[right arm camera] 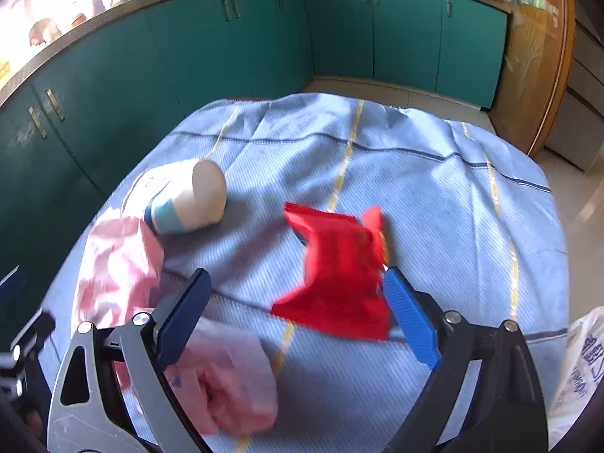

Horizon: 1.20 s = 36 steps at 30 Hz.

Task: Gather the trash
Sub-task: 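Close the right tool on the pink plastic bag and lift it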

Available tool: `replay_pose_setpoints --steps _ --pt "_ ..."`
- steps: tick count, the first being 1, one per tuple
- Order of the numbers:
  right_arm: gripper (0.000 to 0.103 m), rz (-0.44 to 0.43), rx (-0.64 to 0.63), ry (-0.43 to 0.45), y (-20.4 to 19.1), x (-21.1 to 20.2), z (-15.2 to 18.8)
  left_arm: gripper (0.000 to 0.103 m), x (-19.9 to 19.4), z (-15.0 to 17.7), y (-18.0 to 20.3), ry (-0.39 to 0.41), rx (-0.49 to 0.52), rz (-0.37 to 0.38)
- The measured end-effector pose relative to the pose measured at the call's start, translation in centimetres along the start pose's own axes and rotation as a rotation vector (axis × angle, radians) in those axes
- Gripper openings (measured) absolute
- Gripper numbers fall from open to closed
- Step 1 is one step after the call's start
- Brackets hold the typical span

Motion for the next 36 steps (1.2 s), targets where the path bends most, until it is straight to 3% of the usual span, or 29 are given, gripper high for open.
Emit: replay_pose_setpoints --steps 7,10,13,16,20,25,27,28,32,36 --pt "0.091 -0.017 -0.084 -0.084 3.0 -2.9 3.3 0.087 1.3 0.2 0.8 -0.023 -0.030 0.048" --pt "0.091 -0.008 -0.077 -0.034 4.5 -4.2 3.9 0.088 1.5 0.1 1.4 -0.024 -0.031 0.066" --pt "0.091 -0.061 -0.046 0.032 5.0 -5.9 3.8 0.088 1.1 -0.2 1.5 -0.002 -0.048 0.059" --pt "0.091 -0.127 -0.122 0.112 3.2 -8.0 4.2 0.088 0.4 -0.4 0.4 0.015 -0.119 0.036" --pt "0.091 -0.216 -0.210 0.111 -0.9 -8.4 5.7 0.088 0.2 -0.2 -0.8 0.010 -0.155 0.000" --pt "0.090 -0.122 -0.333 0.053 -4.5 -4.5 7.7 0.088 0.1 0.1 -1.1 0.002 -0.160 -0.006" --pt "0.078 -0.127 -0.337 0.029 -4.8 -3.6 8.1 0.088 0.1 0.2 -1.1 0.001 -0.156 -0.008" --pt "0.065 -0.135 -0.334 0.013 -4.9 -3.5 8.3 0.088 0.2 0.2 -1.1 0.000 -0.156 -0.004" --pt "0.062 -0.151 -0.309 0.017 -3.5 -4.5 8.0 0.091 0.0 0.0 -0.8 0.007 -0.153 0.018" --pt "0.062 -0.086 -0.200 0.090 0.5 -6.6 6.5 0.092 0.4 -1.1 0.7 -0.010 -0.130 0.050"
Point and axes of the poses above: each gripper's, at about its wrist camera, not at the fingertips, and x roughly the way its jaws point, y to its right, z to its underside, the point moved 4 cm from there along x, roughly the way its jaws point, and after that the axes turned 15 degrees about x, right-handed, at the moved point
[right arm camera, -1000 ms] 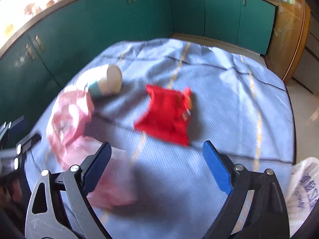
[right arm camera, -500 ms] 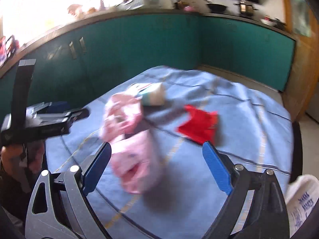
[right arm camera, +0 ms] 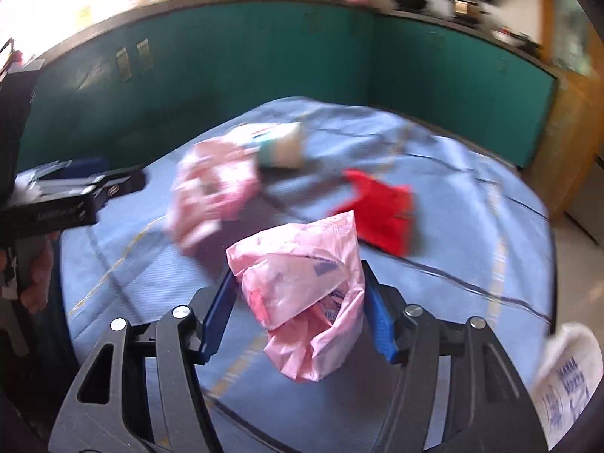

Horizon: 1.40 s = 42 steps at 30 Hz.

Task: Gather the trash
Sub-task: 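Close the right tool on the pink plastic bag and lift it, then grasp the pink-and-white wipes packet with the left tool while the right tool holds the bag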

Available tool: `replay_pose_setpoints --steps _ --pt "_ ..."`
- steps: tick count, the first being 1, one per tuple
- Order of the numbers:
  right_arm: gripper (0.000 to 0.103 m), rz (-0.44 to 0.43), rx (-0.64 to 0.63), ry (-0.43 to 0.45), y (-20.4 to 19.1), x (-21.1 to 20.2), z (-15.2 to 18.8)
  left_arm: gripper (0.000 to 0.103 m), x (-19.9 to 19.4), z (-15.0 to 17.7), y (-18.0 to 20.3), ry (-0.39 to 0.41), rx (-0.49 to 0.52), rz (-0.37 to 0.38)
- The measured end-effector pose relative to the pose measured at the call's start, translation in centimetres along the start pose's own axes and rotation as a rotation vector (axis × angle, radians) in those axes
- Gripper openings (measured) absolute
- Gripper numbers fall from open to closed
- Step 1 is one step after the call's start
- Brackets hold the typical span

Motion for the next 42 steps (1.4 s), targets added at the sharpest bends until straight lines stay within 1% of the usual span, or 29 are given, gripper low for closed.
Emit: replay_pose_setpoints --steps 3,6,8,9,13,16,18,20,21,23,24,26,28,30,31,32,34,36,37,38,40,41,42 --pt "0.063 0.084 0.093 0.033 3.5 -1.1 -0.3 0.095 0.6 -1.0 2.0 -0.026 0.029 0.030" --pt "0.063 0.122 0.162 0.041 5.8 -1.4 -0.3 0.098 1.5 -2.0 3.8 -0.042 0.020 0.042" --pt "0.063 0.127 0.181 0.045 6.4 -1.4 -0.3 0.099 2.7 -2.5 4.8 -0.067 -0.001 0.079" --pt "0.063 0.131 0.184 0.045 6.6 -1.3 -0.3 0.099 3.7 -2.6 5.3 -0.101 -0.017 0.101" --pt "0.063 0.172 0.185 0.023 7.2 -0.7 0.1 0.099 6.2 -1.7 6.7 -0.203 -0.032 0.128" --pt "0.063 0.182 0.189 0.016 7.6 -0.7 0.3 0.097 6.4 -0.9 7.4 -0.199 -0.006 0.143" --pt "0.063 0.183 0.191 0.019 7.7 -0.7 0.2 0.086 6.3 -0.5 7.6 -0.199 0.010 0.139" --pt "0.063 0.182 0.192 0.022 7.7 -0.8 0.2 0.068 5.8 -0.3 7.5 -0.193 0.018 0.134" --pt "0.063 0.182 0.191 0.022 7.7 -0.8 0.3 0.063 5.6 -0.2 7.3 -0.190 0.022 0.134" --pt "0.063 0.184 0.188 0.021 7.5 -0.7 0.2 0.046 4.9 0.3 7.2 -0.188 0.027 0.156" --pt "0.063 0.183 0.187 0.019 7.4 -0.6 0.3 0.045 4.7 0.4 7.1 -0.186 0.033 0.165" --pt "0.063 0.182 0.186 0.017 7.3 -0.7 0.4 0.038 4.1 0.9 7.2 -0.180 0.063 0.166" --pt "0.063 0.181 0.188 0.015 7.4 -0.7 0.5 0.036 3.5 1.4 7.6 -0.170 0.107 0.167" --pt "0.063 0.179 0.191 0.014 7.4 -0.6 0.6 0.036 2.6 2.1 8.1 -0.161 0.161 0.188" --pt "0.063 0.178 0.192 0.013 7.5 -0.6 0.6 0.036 2.1 2.4 8.6 -0.155 0.206 0.204" --pt "0.063 0.177 0.193 0.013 7.5 -0.6 0.5 0.036 1.5 2.8 9.2 -0.149 0.280 0.214" --pt "0.063 0.166 0.201 0.012 7.5 -0.6 0.6 0.036 0.5 3.5 9.8 -0.136 0.378 0.192" --pt "0.063 0.153 0.206 0.010 7.5 -0.7 0.6 0.050 -0.3 3.8 9.7 -0.126 0.424 0.159" --pt "0.063 0.154 0.204 0.010 7.5 -0.7 0.6 0.067 -0.6 3.7 9.4 -0.117 0.429 0.141" --pt "0.063 0.156 0.202 0.010 7.4 -0.7 0.7 0.076 -1.0 3.6 9.1 -0.099 0.425 0.127" --pt "0.064 0.159 0.200 0.010 7.3 -0.6 0.8 0.078 -1.7 3.2 8.6 -0.080 0.408 0.133" --pt "0.064 0.160 0.198 0.009 7.3 -0.6 0.8 0.084 -1.9 3.0 8.6 -0.074 0.395 0.144" --pt "0.065 0.160 0.197 0.009 7.2 -0.6 0.8 0.087 -2.0 2.8 8.6 -0.067 0.385 0.149"
Point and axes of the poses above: each gripper's, at about its wrist camera, not at the fingertips, and x roughly the way its jaws point, y to its right, z to its underside, the point moved 4 cm from there along x, roughly the way its jaws point, and after that the axes turned 15 degrees about x, right-handed, at the moved point
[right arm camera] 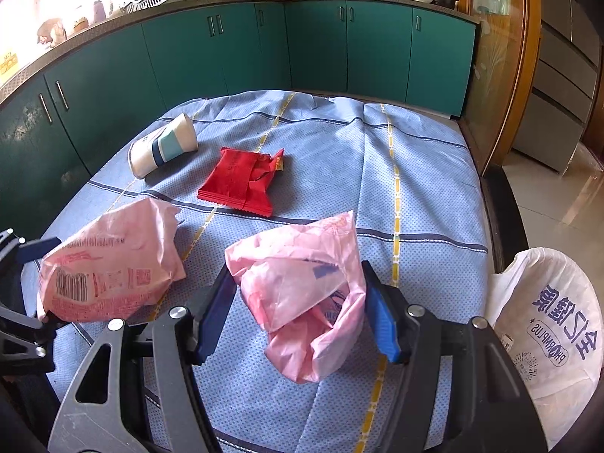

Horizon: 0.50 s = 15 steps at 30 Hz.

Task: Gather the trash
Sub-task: 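Grasp the pink-and-white wipes packet with the left tool while the right tool holds the bag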

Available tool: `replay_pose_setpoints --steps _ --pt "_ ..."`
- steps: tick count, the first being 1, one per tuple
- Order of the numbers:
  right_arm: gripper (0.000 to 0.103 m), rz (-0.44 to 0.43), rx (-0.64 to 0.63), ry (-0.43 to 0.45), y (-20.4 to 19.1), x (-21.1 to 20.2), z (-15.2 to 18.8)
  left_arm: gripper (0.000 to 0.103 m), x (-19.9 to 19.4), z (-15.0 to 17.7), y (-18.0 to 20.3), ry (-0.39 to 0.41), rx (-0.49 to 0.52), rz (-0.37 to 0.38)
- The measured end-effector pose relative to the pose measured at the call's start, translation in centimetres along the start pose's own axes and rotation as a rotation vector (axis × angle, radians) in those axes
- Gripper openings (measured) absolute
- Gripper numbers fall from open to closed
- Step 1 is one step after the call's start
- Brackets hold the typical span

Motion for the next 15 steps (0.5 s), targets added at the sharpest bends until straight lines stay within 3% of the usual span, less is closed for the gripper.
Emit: replay_pose_setpoints --steps 7,15 --pt "0.066 0.005 -0.002 0.003 -0.2 0.1 0.1 0.094 0.9 -1.4 2.4 0.008 0.032 0.013" --pt "0.067 0.018 -0.007 0.001 -0.2 0.5 0.2 0.091 3.1 -2.2 4.3 -0.025 0.056 0.043"
Point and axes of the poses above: each gripper's, at about its wrist camera, not at the fingertips, and x roughly the way its jaws point, y to its right, z to its underside, the point moved 4 cm from there along x, roughly the way its jaws point, and after that the axes turned 15 degrees about x, right-handed, at the moved point
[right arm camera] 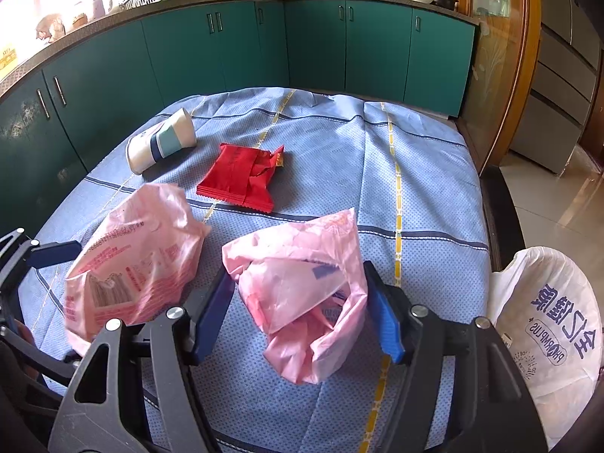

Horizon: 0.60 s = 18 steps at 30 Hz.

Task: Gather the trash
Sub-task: 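Grasp the pink-and-white wipes packet with the left tool while the right tool holds the bag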

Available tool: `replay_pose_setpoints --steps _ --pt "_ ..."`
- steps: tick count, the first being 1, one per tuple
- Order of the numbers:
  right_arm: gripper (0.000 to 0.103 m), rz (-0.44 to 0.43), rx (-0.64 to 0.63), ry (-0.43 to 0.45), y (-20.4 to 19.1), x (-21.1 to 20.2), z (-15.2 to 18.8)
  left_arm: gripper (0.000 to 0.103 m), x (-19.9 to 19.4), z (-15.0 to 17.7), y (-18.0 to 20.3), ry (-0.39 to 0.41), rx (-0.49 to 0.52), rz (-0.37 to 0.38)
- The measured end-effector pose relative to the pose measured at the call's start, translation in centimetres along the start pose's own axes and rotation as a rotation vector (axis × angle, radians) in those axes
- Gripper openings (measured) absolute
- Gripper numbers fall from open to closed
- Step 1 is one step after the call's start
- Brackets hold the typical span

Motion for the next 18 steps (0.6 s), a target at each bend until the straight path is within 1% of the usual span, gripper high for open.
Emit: replay_pose_setpoints --steps 1,2,3,8,10,14,16,18 --pt "0.067 0.000 -0.001 0.000 0.0 0.0 0.0 0.080 0.2 0.0 0.2 -0.003 0.007 -0.001" --pt "0.067 0.001 -0.002 0.001 0.0 0.0 0.0 0.072 0.4 0.1 0.3 -0.011 0.012 0.003" --pt "0.067 0.001 -0.003 0.001 0.0 0.0 0.0 0.070 0.4 0.1 0.3 -0.002 0.008 0.012" --pt "0.067 0.009 -0.009 0.002 -0.1 0.1 0.1 0.038 0.3 0.3 -0.3 -0.002 -0.012 0.006" --pt "0.067 0.010 -0.013 0.004 -0.2 0.0 0.1 0.035 0.2 0.3 -0.6 0.002 -0.023 0.007" --pt "0.067 -0.004 -0.014 0.005 -0.4 0.0 0.2 0.031 -0.5 0.4 -1.3 0.026 -0.035 -0.014" --pt "0.065 0.000 -0.033 0.011 -0.7 -0.1 0.3 0.031 -0.8 0.3 -1.6 0.036 -0.038 -0.030" --pt "0.064 -0.015 -0.041 0.014 -1.0 -0.3 0.4 0.031 -1.1 0.3 -1.8 0.044 -0.041 -0.039"
Point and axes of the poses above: each gripper's, at about its wrist camera, not at the fingertips, and x roughly the way its jaws point, y to its right, z to its underside, the point moved 4 cm from there along x, roughly the way its jaws point, and after that the axes turned 15 degrees about x, right-handed, at the moved point
